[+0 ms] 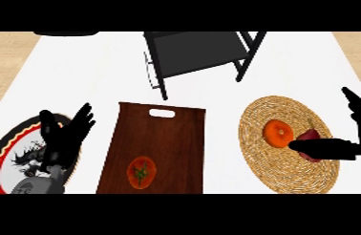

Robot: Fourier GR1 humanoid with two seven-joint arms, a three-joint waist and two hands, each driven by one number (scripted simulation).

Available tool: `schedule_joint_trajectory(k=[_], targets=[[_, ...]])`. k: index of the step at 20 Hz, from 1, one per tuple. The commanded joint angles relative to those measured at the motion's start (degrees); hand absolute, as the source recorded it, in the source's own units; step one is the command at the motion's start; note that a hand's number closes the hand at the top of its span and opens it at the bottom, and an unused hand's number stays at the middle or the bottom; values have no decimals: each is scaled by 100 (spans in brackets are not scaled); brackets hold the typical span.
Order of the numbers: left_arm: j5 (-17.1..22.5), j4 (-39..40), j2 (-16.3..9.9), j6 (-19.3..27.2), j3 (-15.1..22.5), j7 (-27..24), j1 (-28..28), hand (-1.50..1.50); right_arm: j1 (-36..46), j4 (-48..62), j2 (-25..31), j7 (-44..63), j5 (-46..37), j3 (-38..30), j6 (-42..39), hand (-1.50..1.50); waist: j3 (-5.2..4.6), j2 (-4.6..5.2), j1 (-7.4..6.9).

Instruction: Pick the squash from the placemat and place it in the tiered shelf

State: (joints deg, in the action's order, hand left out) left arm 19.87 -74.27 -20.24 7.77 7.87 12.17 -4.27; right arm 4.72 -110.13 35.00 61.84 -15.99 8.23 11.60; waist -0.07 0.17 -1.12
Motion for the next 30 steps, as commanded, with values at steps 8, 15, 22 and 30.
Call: schedule_joint_trajectory(k=[8, 15, 22, 30], targets=[[-92, 272, 108, -35, -259, 116, -187, 0, 598, 992, -586, 906, -565, 508, -514, -150, 2, -8, 106], [-297, -252, 239, 90, -124, 334, 82, 0, 681, 1068, -1019, 1272, -1265, 558, -635, -150, 4, -21, 105], [-279, 90, 251, -264, -412, 102, -12, 0, 628, 1680, -1578, 749, -1672, 432, -584, -150, 5, -16, 112], [-542, -261, 427, -140, -325, 169, 362, 0, 163, 1744, -1845, 686, -2434, 456, -476, -150, 6, -26, 122]])
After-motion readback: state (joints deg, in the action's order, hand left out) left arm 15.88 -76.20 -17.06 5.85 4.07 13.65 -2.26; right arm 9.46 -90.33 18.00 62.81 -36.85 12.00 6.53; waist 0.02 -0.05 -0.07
